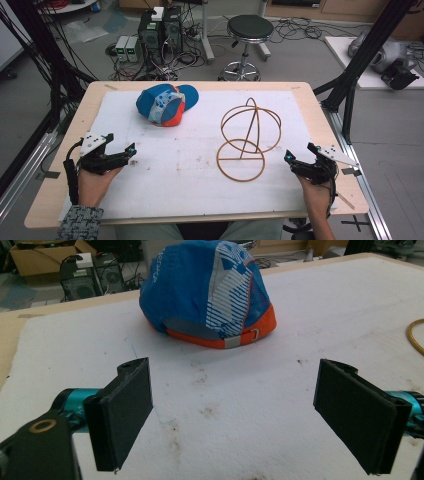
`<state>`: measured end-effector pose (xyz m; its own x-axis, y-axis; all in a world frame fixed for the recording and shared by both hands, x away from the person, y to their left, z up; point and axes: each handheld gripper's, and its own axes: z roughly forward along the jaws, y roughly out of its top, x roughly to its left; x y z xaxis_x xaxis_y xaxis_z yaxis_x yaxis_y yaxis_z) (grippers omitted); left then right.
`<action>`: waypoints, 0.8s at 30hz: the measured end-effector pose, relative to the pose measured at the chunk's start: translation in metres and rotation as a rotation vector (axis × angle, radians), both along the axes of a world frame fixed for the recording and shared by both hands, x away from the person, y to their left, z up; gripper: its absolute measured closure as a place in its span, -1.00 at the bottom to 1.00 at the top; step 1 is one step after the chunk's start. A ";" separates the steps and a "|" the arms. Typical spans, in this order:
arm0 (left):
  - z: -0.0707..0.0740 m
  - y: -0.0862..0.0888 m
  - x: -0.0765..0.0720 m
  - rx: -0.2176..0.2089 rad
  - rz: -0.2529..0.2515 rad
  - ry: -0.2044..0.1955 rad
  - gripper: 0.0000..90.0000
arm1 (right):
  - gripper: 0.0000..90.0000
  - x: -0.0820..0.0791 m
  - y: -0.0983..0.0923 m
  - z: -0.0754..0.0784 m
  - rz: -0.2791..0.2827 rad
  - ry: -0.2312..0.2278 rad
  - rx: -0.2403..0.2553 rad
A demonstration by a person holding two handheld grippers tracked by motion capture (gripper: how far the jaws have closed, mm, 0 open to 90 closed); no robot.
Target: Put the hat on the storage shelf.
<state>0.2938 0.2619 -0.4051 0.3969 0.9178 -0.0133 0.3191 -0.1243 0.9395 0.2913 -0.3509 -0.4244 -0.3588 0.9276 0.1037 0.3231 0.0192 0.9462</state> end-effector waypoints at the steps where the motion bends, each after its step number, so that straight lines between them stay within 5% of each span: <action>1: 0.000 0.000 0.000 0.000 0.000 0.000 -0.64 | -0.85 0.000 0.000 0.000 0.000 0.000 0.000; 11: 0.000 -0.001 0.000 -0.015 -0.021 -0.002 -0.64 | -0.85 0.003 0.008 -0.001 0.027 0.011 -0.026; 17: -0.001 0.005 -0.003 -0.046 0.009 0.004 -0.63 | -0.85 0.005 0.012 -0.001 0.036 0.002 -0.040; 24: 0.015 0.002 0.000 -0.014 0.004 -0.021 -0.61 | -0.85 0.007 0.015 -0.001 0.051 0.004 -0.049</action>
<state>0.2941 0.2639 -0.3904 0.3931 0.9193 -0.0173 0.2993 -0.1102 0.9478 0.2981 -0.3361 -0.4256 -0.4055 0.9121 0.0599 0.3244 0.0824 0.9423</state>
